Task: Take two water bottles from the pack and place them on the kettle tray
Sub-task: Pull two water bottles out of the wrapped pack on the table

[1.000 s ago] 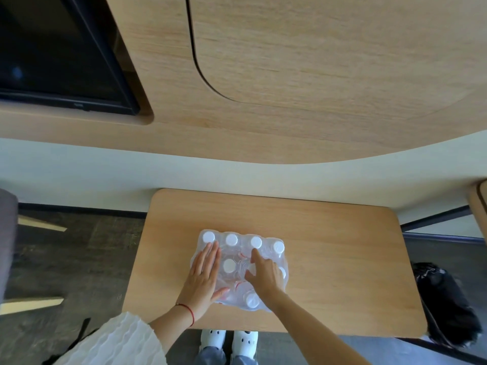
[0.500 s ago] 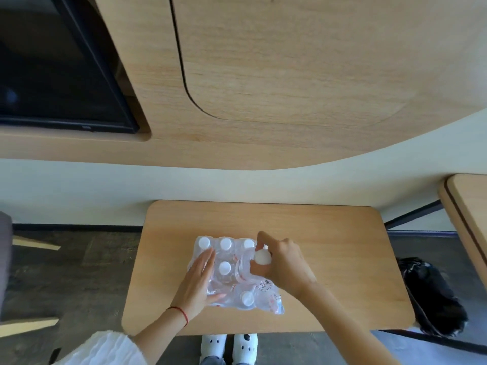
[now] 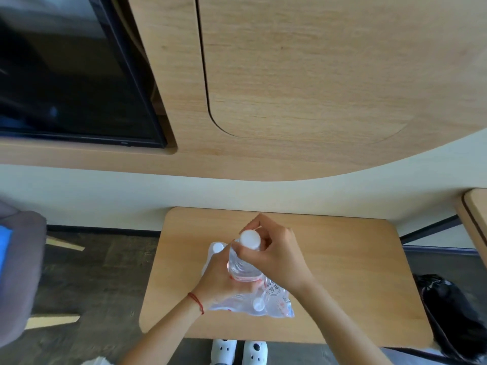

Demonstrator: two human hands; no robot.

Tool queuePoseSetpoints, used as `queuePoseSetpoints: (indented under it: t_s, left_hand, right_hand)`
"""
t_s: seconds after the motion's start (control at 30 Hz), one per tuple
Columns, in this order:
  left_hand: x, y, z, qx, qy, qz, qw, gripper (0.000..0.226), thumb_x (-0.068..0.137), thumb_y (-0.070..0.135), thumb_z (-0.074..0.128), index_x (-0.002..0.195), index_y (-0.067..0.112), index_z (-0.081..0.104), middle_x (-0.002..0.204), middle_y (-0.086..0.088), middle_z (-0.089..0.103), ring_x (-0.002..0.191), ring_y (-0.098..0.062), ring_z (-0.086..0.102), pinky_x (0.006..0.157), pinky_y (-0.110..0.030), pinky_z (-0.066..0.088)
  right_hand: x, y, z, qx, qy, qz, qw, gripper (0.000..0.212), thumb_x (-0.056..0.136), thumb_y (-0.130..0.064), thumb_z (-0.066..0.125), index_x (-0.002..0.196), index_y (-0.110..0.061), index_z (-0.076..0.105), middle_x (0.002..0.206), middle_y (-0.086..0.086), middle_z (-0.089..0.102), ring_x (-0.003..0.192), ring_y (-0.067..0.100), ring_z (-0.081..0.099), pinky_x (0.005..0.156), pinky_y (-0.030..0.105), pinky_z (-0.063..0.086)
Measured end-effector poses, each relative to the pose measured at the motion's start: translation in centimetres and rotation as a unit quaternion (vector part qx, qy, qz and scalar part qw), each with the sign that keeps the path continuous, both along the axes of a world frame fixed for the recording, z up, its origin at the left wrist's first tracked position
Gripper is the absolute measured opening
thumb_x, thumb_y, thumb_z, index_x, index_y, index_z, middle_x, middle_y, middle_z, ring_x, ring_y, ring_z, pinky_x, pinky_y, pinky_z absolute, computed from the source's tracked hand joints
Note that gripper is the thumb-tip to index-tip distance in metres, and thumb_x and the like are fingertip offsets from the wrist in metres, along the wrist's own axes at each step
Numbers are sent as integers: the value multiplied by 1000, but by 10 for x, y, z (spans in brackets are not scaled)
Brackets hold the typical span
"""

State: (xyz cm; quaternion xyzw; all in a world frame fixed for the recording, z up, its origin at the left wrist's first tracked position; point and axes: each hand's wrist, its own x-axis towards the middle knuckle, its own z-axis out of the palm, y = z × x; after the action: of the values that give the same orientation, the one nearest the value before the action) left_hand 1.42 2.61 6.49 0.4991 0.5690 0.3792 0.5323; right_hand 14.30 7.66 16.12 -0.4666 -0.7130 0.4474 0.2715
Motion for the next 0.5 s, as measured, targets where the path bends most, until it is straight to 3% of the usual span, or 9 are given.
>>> queuePoseSetpoints:
  t_s: [0.1, 0.17, 0.23, 0.33, 0.4, 0.5]
  left_hand:
    - [-11, -2, -6, -16, -5, 34, 999, 61, 54, 27, 86, 110, 26, 60, 104, -4, 72, 99, -14, 68, 85, -32, 55]
    - [-20, -6, -12, -15, -1, 57, 998, 69, 49, 29, 87, 112, 22, 59, 109, -7, 70, 102, -17, 67, 89, -30, 54]
    - [-27, -8, -16, -16, -2, 67, 998, 68, 50, 27, 88, 111, 19, 59, 104, -5, 72, 101, -17, 68, 85, -23, 54]
    - [-37, -10, -23, -15, 0, 83, 996, 61, 54, 17, 89, 109, 19, 61, 103, -2, 73, 99, -18, 69, 81, -19, 55]
    - [-40, -12, -27, -15, 6, 98, 995, 59, 55, 17, 89, 107, 25, 62, 105, 2, 73, 99, -14, 68, 80, -15, 54]
    - [-42, -14, -32, -24, 29, 122, 992, 52, 53, 33, 88, 98, 38, 62, 101, 13, 72, 93, -5, 69, 74, -8, 51]
  right_hand:
    - [12, 7, -43, -92, 93, -20, 991, 18, 84, -33, 63, 95, -19, 60, 49, -11, 46, 50, 7, 41, 54, 17, 37]
    - [18, 11, -82, -150, 84, -71, 983, 15, 93, -29, 52, 98, -18, 62, 62, -12, 56, 62, 10, 53, 66, 27, 45]
    - [19, 9, -129, -174, -18, -68, 982, 16, 90, -17, 59, 103, -10, 62, 81, -1, 62, 77, 16, 59, 75, 28, 48]
    - [13, -2, -193, -198, -205, 57, 957, 43, 82, -16, 67, 123, -10, 54, 123, 9, 59, 115, 22, 54, 102, 30, 40]
    - [7, -8, -217, -191, -233, 88, 950, 51, 81, -18, 68, 130, -15, 51, 135, 5, 51, 127, 20, 44, 109, 29, 29]
    - [-2, -13, -238, -165, -224, 89, 956, 49, 82, -17, 67, 129, -22, 53, 135, 7, 47, 126, 23, 43, 106, 26, 30]
